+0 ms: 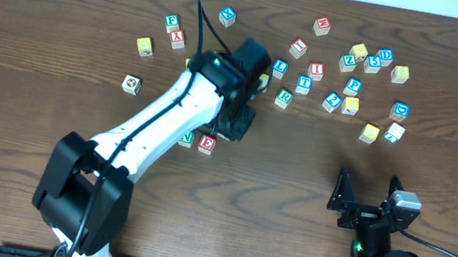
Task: Spell out NEURIPS
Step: 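Carry the U block to the right of the E block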
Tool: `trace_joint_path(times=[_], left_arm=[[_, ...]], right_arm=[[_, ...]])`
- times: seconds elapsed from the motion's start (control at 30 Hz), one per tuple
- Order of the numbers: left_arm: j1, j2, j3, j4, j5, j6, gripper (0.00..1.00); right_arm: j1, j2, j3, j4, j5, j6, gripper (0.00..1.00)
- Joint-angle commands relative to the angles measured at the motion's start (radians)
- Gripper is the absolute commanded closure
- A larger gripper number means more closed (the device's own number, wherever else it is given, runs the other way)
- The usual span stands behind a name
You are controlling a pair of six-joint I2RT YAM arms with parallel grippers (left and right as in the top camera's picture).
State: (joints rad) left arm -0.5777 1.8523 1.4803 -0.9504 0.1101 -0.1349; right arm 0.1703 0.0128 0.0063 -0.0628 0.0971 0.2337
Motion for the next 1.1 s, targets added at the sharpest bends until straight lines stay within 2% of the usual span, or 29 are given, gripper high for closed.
trace_joint_path(times=[0.0, 0.23, 0.47, 0.73, 1.07], left_arm=[[-0.024, 0.007, -0.106, 0.079, -0.002, -0.064, 0.93], [-0.110, 0.005, -0.161, 0.153, -0.079, -0.113, 0.93], [-0.187, 0.005, -0.221, 0.222, -0.280, -0.220, 0.92], [-0.187, 0.005, -0.297, 0.306, -0.280, -0.223, 0.93], [-0.180, 0.006, -0.299, 0.314, -0.301, -0.222, 0.93]], right_arm=[[-0.003, -0.003, -0.001, -0.005, -0.002, 0.008, 0.01], [-0.003, -0.003, -0.001, -0.005, -0.002, 0.008, 0.01], [-0.003, -0.003, -0.001, -0.004, -0.002, 0.008, 0.01], [-0.003, -0.003, -0.001, -0.004, -0.002, 0.008, 0.01], [-0.003, -0.003, -0.001, -0.005, -0.002, 0.008, 0.01]])
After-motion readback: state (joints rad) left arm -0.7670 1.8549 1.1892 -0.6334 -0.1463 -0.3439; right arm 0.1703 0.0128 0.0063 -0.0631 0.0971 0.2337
